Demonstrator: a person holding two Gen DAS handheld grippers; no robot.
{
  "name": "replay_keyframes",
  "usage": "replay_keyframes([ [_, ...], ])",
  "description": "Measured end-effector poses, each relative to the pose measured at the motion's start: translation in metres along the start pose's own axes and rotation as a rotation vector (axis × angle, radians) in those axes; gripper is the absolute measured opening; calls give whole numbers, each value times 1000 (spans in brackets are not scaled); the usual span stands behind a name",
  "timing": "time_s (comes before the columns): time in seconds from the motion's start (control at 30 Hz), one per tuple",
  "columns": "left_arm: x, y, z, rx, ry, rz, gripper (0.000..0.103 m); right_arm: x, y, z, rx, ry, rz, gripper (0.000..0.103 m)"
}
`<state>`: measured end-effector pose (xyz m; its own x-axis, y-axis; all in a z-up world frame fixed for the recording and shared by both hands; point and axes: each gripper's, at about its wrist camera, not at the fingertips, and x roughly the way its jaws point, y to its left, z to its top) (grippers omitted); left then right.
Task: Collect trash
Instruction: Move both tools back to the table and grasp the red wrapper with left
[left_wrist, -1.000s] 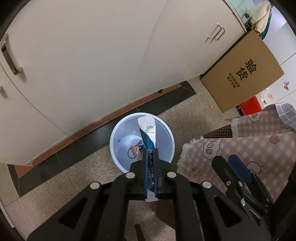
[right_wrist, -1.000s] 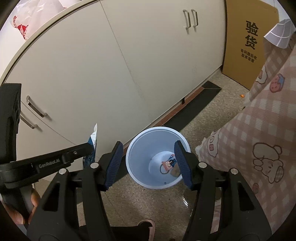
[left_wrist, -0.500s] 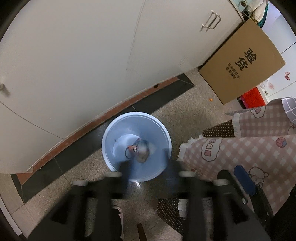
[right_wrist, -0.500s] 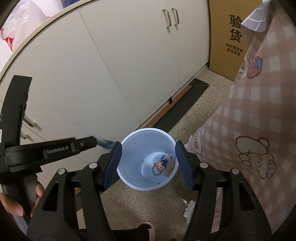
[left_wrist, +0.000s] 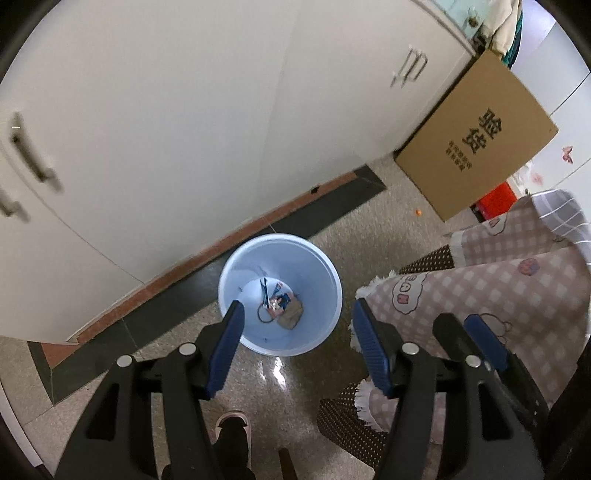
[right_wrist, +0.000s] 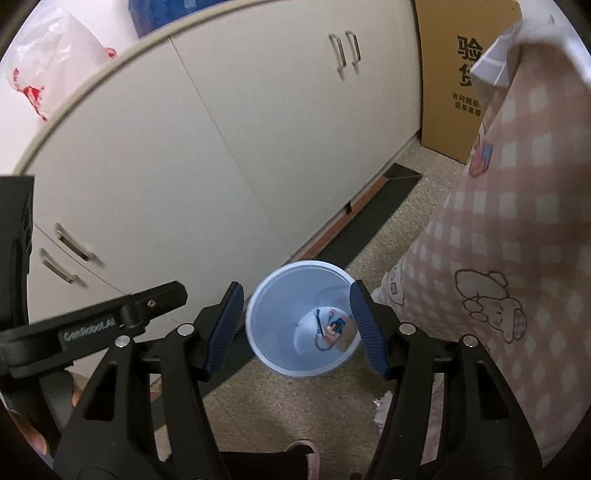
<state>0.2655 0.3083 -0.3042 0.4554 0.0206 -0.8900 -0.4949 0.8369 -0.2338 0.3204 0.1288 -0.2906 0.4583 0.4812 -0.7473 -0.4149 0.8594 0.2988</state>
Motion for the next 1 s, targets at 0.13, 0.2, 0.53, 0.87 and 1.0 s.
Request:
replay_keyframes([
  [0.13,-46,6,-11,-15,-86,11,62,-31,17,6,-7,-31,65,60],
  [0.2,-71,10,-14,-28,-131,17,62,-48,28,8,-23,-51,92,60],
  [0.53,-187,-26,-34,-3,-354,-44,68,-168,44,16,-27,-245,156,62],
  [0.87,-202,-156,-70,247,-325,-194,68,-266,-47,-5,27,-421,-127,65],
  [1.0,-187,-209,-91,346,-262,-264,68,-286,-94,-21,90,-416,-226,65],
])
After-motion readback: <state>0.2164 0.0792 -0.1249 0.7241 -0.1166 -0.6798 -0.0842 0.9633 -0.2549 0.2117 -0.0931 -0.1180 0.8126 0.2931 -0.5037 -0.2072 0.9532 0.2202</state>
